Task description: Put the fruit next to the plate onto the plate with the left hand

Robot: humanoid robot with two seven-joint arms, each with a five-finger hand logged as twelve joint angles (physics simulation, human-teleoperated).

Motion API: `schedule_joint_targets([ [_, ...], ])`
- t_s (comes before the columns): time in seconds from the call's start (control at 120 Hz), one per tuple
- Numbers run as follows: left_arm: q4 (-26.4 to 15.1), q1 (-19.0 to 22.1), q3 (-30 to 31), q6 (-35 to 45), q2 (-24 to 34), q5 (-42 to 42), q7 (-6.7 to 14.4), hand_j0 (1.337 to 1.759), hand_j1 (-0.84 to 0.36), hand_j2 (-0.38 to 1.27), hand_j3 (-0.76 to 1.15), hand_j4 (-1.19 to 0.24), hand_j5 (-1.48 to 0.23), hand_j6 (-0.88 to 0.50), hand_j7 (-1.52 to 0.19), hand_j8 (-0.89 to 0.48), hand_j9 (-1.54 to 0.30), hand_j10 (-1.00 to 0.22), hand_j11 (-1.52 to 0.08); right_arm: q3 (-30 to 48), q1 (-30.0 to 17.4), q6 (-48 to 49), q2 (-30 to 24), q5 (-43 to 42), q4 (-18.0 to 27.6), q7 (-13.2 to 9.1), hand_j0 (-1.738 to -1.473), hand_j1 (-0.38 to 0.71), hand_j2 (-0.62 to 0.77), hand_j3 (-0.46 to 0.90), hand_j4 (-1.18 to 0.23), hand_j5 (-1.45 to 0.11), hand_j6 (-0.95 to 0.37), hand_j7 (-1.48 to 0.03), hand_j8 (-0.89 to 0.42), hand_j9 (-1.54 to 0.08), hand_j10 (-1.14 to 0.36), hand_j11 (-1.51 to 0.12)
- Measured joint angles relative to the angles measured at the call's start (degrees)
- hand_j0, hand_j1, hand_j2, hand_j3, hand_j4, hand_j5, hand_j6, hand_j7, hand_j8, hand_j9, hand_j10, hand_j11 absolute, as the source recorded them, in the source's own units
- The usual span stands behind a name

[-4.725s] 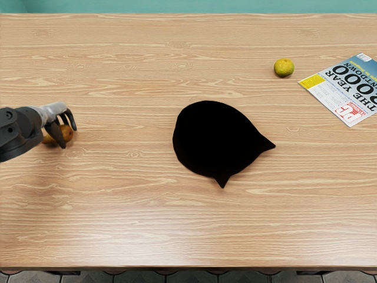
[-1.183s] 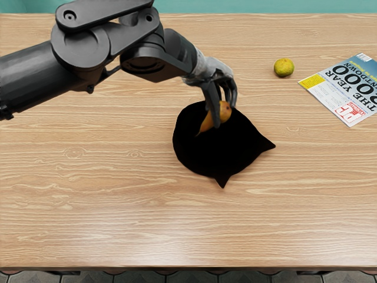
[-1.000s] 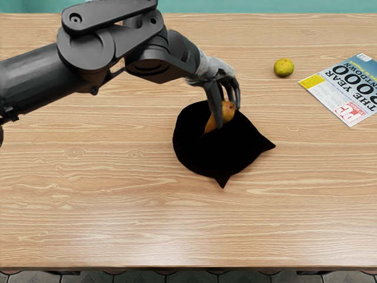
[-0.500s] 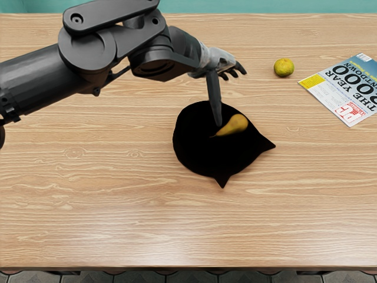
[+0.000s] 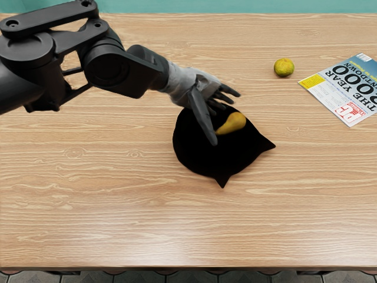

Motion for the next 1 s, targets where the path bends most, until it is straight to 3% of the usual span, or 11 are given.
schedule_joint_targets([
  [0.2,-8.7,6.9,-1.8,0.1,11.9,-13.0,0.0,1.658,0.35,0.00,0.00,0.00,0.00,0.00,0.00,0.00,0.00,0.00,0.00,0.0,0.0,0.0,0.0,0.0,0.1,0.0,-1.658,-0.32,-0.01,0.00,-0.03,-0.04,-0.03,-0.04,-0.03,-0.04,-0.03,-0.04],
  [0.358,-14.0,15.1,-6.9,-0.1,17.1,-16.1,0.0,1.658,0.35,0.00,0.00,0.00,0.00,0.00,0.00,0.00,0.00,0.00,0.00,0.0,0.0,0.0,0.0,0.0,0.1,0.0,-1.658,-0.32,-0.01,0.00,-0.03,-0.03,-0.03,-0.03,-0.03,-0.03,-0.03,-0.03],
  [0.442,-15.8,16.8,-9.0,-0.7,19.9,-16.6,0.0,1.658,0.35,0.00,0.00,0.00,0.00,0.00,0.00,0.00,0.00,0.00,0.00,0.0,0.0,0.0,0.0,0.0,0.1,0.0,-1.658,-0.32,-0.01,0.00,-0.03,-0.03,-0.03,-0.03,-0.03,-0.03,-0.03,-0.03],
  [0.742,-17.8,23.8,-11.2,-9.0,34.2,-18.0,0.0,1.658,0.35,0.00,0.00,0.00,0.00,0.00,0.00,0.00,0.00,0.00,0.00,0.0,0.1,0.0,0.0,0.0,0.1,0.0,-1.658,-0.32,-0.01,0.00,-0.03,-0.03,-0.03,-0.03,-0.03,-0.03,-0.03,-0.03],
  [1.0,-16.3,26.1,-11.3,-15.5,43.6,-20.4,0.0,1.658,0.35,0.00,0.00,0.00,0.00,0.00,0.00,0.00,0.00,0.00,0.00,0.0,0.1,0.0,0.0,-0.1,0.2,0.0,-1.658,-0.32,-0.01,0.00,-0.03,-0.04,-0.03,-0.04,-0.03,-0.04,-0.03,-0.04],
])
